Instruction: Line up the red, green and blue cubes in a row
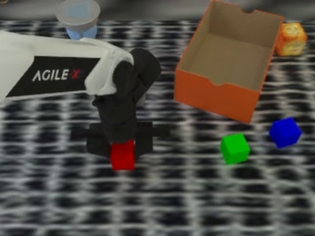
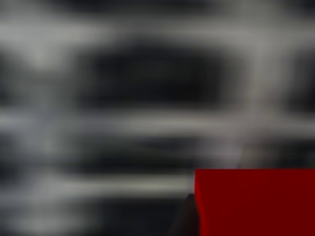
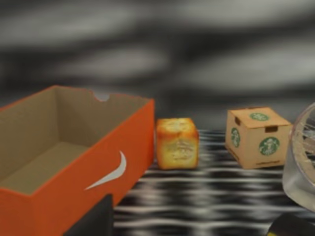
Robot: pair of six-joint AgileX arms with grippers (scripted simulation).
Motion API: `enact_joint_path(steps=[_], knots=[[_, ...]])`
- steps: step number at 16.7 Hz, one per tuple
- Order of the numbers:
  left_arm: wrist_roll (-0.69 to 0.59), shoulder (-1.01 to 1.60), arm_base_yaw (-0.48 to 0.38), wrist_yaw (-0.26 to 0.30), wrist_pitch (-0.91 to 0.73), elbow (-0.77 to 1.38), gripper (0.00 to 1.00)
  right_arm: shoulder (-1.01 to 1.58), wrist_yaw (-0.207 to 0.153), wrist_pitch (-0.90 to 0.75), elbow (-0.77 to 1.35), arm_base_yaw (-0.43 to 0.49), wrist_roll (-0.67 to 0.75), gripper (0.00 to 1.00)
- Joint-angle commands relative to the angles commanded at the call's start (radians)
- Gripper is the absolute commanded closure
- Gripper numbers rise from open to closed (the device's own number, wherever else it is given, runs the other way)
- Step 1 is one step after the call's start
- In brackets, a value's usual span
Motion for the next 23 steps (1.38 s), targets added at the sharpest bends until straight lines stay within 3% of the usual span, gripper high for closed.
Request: enact_joint_path(steps=[3,16,23], knots=[[0.0,0.0,0.0,0.0,0.0,0.0,1.0,0.0,0.0,0.0,0.0,0.0,0.0,0.0],[0.0,0.0,0.0,0.0,0.0,0.0,0.02,0.0,0.0,0.0,0.0,0.0,0.0,0.0],[0.0,0.0,0.0,0.0,0.0,0.0,0.0,0.0,0.0,0.0,0.0,0.0,0.0,0.0]])
